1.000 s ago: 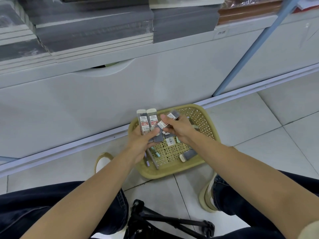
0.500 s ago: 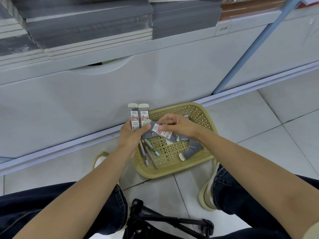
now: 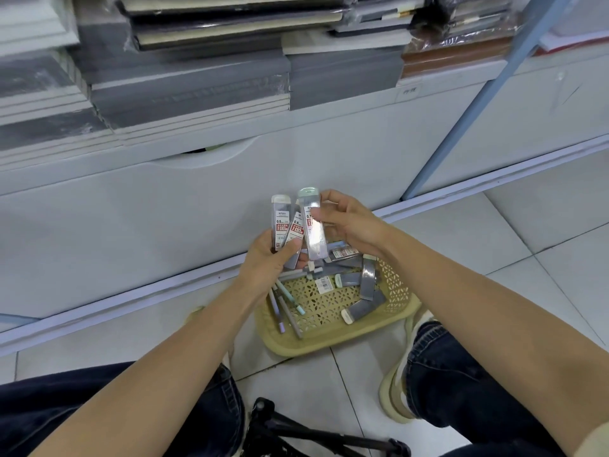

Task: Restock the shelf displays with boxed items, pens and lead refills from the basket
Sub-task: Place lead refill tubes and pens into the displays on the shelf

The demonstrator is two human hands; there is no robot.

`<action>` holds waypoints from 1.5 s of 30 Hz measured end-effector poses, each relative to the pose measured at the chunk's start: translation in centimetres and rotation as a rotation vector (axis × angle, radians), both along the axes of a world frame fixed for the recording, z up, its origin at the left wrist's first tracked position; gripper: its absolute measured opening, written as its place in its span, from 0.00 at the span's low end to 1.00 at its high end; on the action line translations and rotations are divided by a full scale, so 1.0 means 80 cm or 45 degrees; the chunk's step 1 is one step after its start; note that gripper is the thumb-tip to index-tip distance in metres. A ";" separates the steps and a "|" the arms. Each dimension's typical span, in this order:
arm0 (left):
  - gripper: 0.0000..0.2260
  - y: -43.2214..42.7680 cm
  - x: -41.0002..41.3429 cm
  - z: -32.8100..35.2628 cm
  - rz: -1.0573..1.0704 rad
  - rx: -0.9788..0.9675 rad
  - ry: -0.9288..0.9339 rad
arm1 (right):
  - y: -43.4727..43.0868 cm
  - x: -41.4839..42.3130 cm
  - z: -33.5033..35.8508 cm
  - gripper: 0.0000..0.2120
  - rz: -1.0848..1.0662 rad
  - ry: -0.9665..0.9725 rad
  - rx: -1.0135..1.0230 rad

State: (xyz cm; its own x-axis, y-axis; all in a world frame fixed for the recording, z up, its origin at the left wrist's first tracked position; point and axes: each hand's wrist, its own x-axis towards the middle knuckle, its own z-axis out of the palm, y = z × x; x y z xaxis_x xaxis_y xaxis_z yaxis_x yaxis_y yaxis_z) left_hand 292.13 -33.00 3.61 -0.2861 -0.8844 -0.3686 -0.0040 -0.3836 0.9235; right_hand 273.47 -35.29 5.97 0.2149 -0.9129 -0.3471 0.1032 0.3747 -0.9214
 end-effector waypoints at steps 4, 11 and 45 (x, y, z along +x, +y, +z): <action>0.08 -0.005 0.000 0.025 -0.115 0.004 0.051 | -0.007 0.001 0.032 0.08 0.065 0.143 -0.141; 0.08 -0.008 -0.006 0.100 -0.106 -0.291 -0.033 | -0.011 -0.009 0.116 0.11 0.034 0.133 -0.301; 0.07 -0.150 -0.118 0.479 -0.129 -0.966 0.283 | -0.121 -0.205 0.544 0.08 -0.630 0.833 -1.247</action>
